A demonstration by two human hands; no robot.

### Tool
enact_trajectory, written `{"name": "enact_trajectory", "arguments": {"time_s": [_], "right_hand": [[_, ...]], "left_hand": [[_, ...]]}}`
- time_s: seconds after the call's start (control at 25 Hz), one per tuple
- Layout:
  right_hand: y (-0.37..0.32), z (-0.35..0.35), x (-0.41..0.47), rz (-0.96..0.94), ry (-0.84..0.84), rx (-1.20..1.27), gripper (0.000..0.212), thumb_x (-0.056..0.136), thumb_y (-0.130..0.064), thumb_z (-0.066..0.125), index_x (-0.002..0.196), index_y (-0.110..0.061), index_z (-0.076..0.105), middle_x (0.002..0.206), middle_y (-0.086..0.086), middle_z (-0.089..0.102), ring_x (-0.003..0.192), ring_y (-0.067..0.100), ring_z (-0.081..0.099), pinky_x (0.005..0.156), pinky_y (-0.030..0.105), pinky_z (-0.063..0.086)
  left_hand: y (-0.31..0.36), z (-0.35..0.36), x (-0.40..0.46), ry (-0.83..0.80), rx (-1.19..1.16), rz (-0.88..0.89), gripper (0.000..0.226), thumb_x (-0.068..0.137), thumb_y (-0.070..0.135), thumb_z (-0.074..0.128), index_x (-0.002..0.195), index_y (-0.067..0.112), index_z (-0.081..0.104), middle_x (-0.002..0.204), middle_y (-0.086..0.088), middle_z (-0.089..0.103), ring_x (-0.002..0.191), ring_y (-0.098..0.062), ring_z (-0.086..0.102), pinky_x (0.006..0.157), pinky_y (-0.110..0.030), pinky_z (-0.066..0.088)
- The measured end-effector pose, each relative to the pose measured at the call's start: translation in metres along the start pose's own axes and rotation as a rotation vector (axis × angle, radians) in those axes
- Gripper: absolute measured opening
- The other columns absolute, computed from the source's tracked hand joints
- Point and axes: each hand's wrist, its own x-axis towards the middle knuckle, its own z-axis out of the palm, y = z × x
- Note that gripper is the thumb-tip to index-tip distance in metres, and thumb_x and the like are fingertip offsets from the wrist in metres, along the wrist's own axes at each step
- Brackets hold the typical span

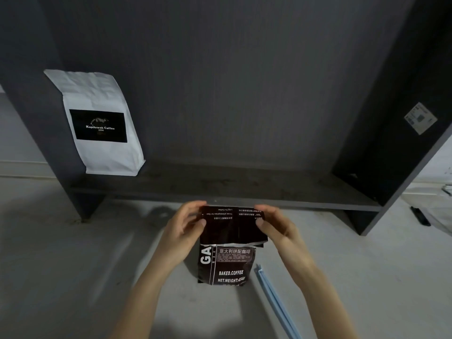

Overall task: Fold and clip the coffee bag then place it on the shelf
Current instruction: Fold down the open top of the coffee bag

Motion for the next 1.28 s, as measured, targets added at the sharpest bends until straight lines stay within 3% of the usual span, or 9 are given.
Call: {"name": "enact_trajectory", "arguments": {"time_s": [0.12, 0.24, 0.32, 0.44, 0.56, 0.76, 1.0, 1.12, 1.28], "right_hand": [[0.008, -0.001, -0.003, 0.005, -0.023, 0.041, 0.040, 0.083, 0.002, 0.054, 0.111, -0.027, 0.055, 0.089, -0.006, 0.067, 0.083, 0.000, 0.064, 0.067, 0.010, 0.049], [0.019, 0.000, -0.005, 0.037, 0.006, 0.013, 0.039, 0.081, 0.002, 0.057, 0.111, -0.022, 0.054, 0.106, 0.000, 0.066, 0.101, 0.008, 0.061, 0.072, 0.010, 0.050], [0.025, 0.000, -0.006, 0.046, 0.023, -0.014, 0.037, 0.080, 0.003, 0.059, 0.110, -0.019, 0.056, 0.109, 0.003, 0.065, 0.104, 0.010, 0.060, 0.076, 0.010, 0.050], [0.026, 0.000, -0.005, 0.030, 0.074, -0.039, 0.032, 0.078, 0.004, 0.061, 0.104, -0.014, 0.060, 0.096, -0.003, 0.068, 0.085, -0.002, 0.064, 0.067, 0.007, 0.049], [0.029, 0.002, -0.003, 0.004, 0.136, -0.066, 0.024, 0.076, 0.003, 0.063, 0.092, -0.015, 0.065, 0.083, -0.005, 0.071, 0.072, -0.003, 0.065, 0.062, 0.007, 0.049], [0.034, 0.004, -0.003, 0.028, 0.231, -0.014, 0.024, 0.074, 0.001, 0.066, 0.079, -0.022, 0.066, 0.063, -0.015, 0.073, 0.065, 0.000, 0.067, 0.056, 0.007, 0.049], [0.036, 0.005, -0.003, 0.046, 0.269, -0.055, 0.017, 0.072, -0.004, 0.069, 0.077, -0.020, 0.066, 0.076, -0.002, 0.071, 0.068, 0.001, 0.066, 0.060, 0.008, 0.051], [0.037, 0.006, -0.003, 0.047, 0.293, -0.130, 0.014, 0.072, -0.010, 0.071, 0.074, -0.023, 0.066, 0.073, -0.006, 0.071, 0.064, -0.003, 0.065, 0.055, 0.005, 0.047], [0.037, 0.004, -0.002, 0.049, 0.288, -0.117, 0.013, 0.073, -0.008, 0.069, 0.085, -0.013, 0.068, 0.077, -0.004, 0.071, 0.066, -0.004, 0.065, 0.057, 0.005, 0.048]], "left_hand": [[-0.006, 0.001, -0.005, -0.040, -0.006, -0.047, 0.037, 0.083, -0.001, 0.054, 0.101, 0.031, 0.050, 0.102, 0.015, 0.057, 0.091, 0.014, 0.055, 0.074, 0.001, 0.041], [-0.014, 0.002, -0.009, -0.097, -0.030, -0.093, 0.042, 0.082, -0.002, 0.056, 0.096, 0.037, 0.049, 0.102, 0.020, 0.056, 0.087, 0.022, 0.054, 0.072, 0.003, 0.039], [-0.018, 0.003, -0.008, -0.100, -0.022, -0.113, 0.041, 0.082, 0.001, 0.057, 0.095, 0.039, 0.049, 0.102, 0.022, 0.056, 0.090, 0.017, 0.055, 0.074, -0.001, 0.041], [-0.025, 0.005, -0.008, -0.084, 0.045, -0.114, 0.031, 0.081, 0.008, 0.060, 0.101, 0.032, 0.052, 0.102, 0.019, 0.060, 0.095, 0.011, 0.053, 0.075, -0.003, 0.042], [-0.030, 0.008, -0.009, -0.007, 0.054, -0.098, 0.027, 0.080, 0.006, 0.060, 0.103, 0.020, 0.057, 0.100, 0.011, 0.064, 0.092, 0.006, 0.057, 0.075, -0.001, 0.042], [-0.035, 0.012, -0.011, 0.082, -0.025, -0.107, 0.022, 0.078, 0.005, 0.062, 0.093, 0.021, 0.065, 0.087, 0.013, 0.071, 0.082, 0.003, 0.064, 0.071, -0.005, 0.047], [-0.036, 0.015, -0.012, 0.154, -0.126, -0.140, 0.025, 0.076, 0.004, 0.064, 0.089, 0.025, 0.068, 0.067, 0.028, 0.070, 0.076, 0.008, 0.065, 0.062, 0.000, 0.043], [-0.035, 0.013, -0.013, 0.153, -0.122, -0.143, 0.024, 0.076, 0.006, 0.064, 0.093, 0.022, 0.068, 0.072, 0.022, 0.071, 0.077, 0.007, 0.065, 0.063, -0.001, 0.044], [-0.036, 0.015, -0.014, 0.167, -0.114, -0.159, 0.021, 0.076, 0.008, 0.065, 0.095, 0.016, 0.069, 0.085, 0.012, 0.071, 0.077, 0.008, 0.065, 0.063, 0.000, 0.044]]}}
